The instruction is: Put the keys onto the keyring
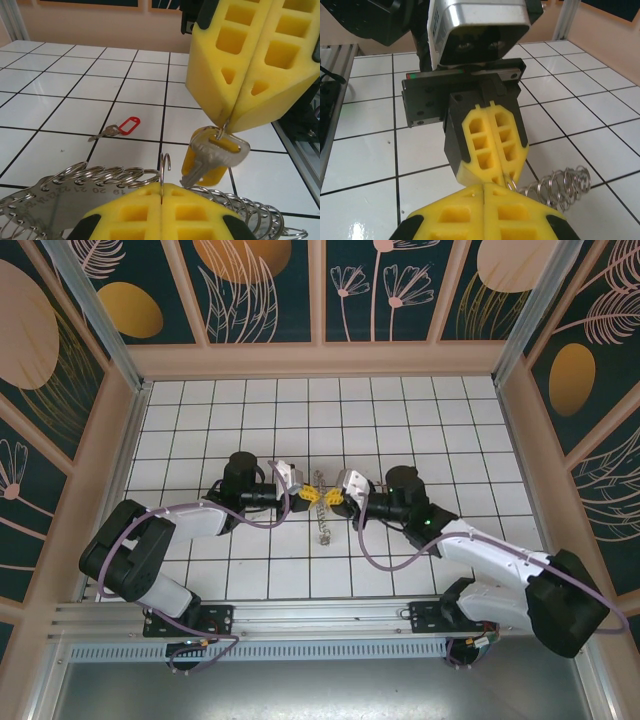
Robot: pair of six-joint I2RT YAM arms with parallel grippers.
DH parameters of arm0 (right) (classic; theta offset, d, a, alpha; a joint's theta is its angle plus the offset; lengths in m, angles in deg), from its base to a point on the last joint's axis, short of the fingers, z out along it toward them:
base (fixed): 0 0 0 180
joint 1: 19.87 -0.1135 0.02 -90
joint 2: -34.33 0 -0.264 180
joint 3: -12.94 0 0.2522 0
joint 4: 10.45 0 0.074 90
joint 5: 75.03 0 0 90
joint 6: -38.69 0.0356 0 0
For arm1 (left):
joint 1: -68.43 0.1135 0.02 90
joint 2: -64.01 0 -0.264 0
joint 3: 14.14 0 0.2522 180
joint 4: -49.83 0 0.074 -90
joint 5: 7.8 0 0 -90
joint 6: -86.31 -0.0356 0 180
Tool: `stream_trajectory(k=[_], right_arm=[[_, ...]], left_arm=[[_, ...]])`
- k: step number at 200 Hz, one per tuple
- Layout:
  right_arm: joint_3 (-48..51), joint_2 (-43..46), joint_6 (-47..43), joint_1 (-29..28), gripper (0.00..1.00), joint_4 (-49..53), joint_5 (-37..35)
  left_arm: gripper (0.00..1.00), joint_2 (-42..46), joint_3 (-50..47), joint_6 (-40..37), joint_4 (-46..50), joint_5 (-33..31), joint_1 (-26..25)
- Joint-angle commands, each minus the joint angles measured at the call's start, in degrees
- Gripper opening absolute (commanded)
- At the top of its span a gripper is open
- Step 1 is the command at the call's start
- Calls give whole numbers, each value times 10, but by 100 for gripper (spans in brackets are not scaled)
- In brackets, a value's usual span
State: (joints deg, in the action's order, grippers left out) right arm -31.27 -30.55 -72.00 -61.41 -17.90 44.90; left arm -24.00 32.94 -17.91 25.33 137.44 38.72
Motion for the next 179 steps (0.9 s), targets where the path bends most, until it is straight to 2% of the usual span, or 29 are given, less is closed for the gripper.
stream_trajectory(k=[1,179], right_arm=[[-30,-15,-1,3,0,-38,31],[-63,-72,-31,-6,0,-1,-30]], left_arm=[[0,7,9,10,-6,10,-4],[0,5,6,31,-31,18,-4]])
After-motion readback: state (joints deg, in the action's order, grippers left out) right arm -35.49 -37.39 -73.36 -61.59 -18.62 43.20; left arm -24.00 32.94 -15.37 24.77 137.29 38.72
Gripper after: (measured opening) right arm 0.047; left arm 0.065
